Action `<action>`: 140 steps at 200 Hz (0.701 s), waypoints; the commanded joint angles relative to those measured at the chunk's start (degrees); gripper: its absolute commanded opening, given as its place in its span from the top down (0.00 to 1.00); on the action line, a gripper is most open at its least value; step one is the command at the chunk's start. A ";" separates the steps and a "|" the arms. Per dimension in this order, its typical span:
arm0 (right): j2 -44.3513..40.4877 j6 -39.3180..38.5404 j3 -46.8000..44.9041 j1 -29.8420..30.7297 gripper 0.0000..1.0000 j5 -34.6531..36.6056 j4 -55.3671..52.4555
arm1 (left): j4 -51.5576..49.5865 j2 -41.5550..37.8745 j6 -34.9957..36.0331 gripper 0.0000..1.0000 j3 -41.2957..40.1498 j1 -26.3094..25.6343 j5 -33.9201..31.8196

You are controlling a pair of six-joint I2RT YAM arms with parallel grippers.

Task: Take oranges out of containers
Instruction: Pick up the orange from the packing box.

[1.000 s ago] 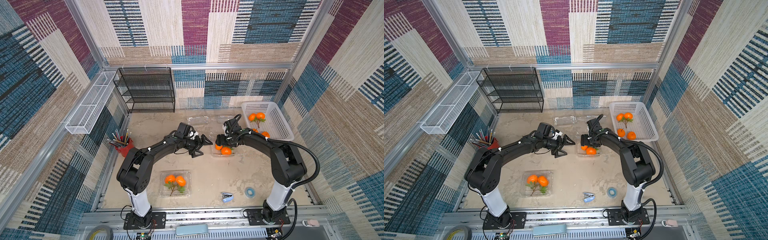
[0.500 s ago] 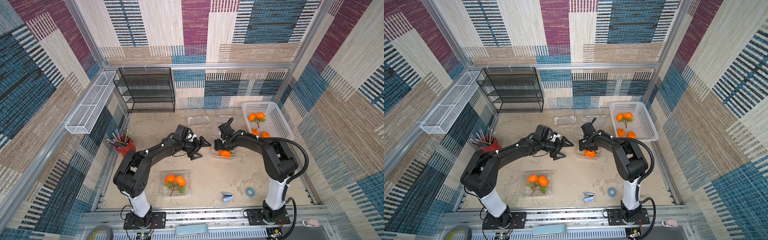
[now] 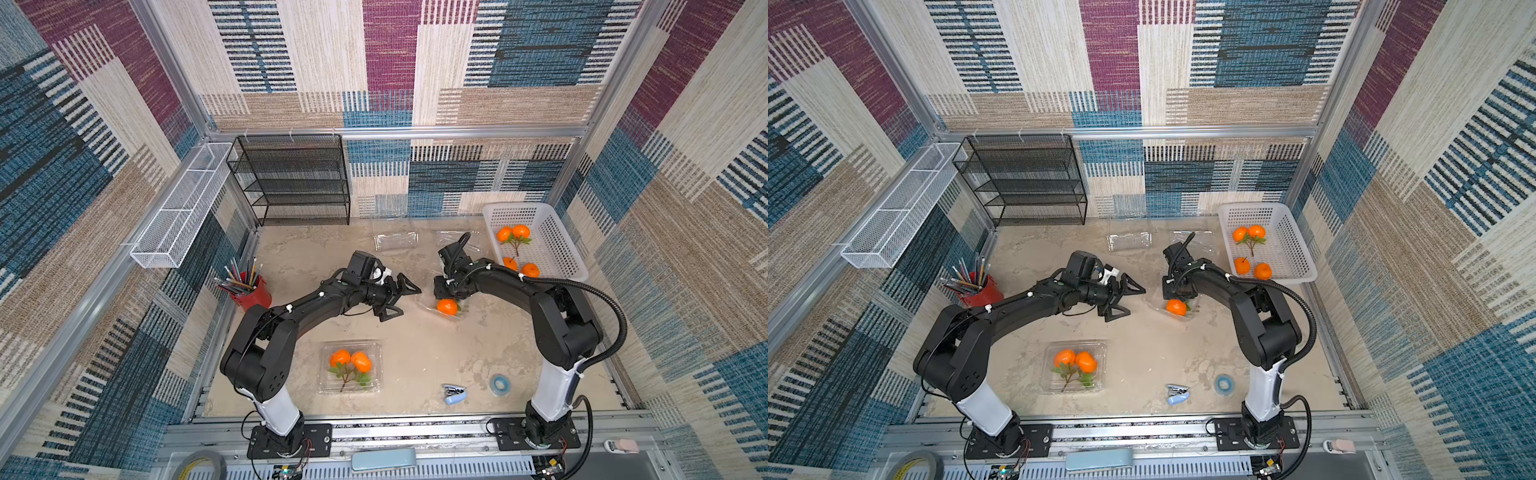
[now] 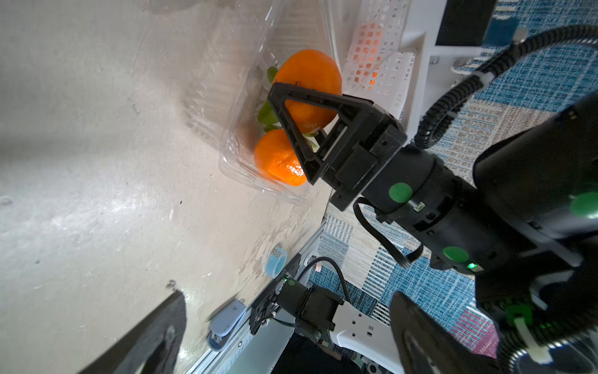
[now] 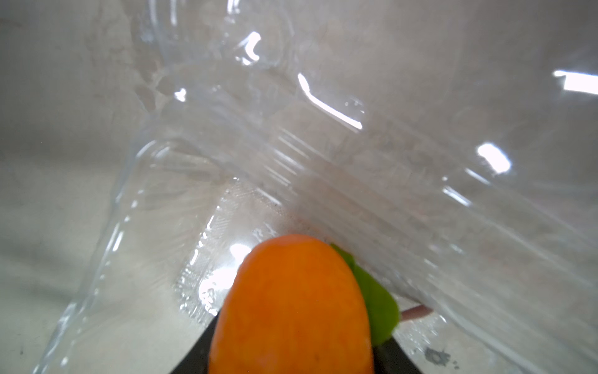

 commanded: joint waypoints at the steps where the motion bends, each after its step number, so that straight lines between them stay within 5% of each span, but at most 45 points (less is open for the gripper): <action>1: -1.79 0.95 0.70 0.04 0.49 1.23 -0.81 | 1.40 -0.39 -0.44 0.01 0.35 -0.16 -1.29; 85: -5.36 1.32 1.84 -0.75 0.50 0.50 -2.07 | 0.13 -1.25 -1.80 0.01 4.53 -1.87 -5.36; 140: -11.38 3.72 3.05 -8.18 0.51 -5.61 -2.29 | -3.06 0.87 -1.79 0.01 11.56 -5.01 -7.76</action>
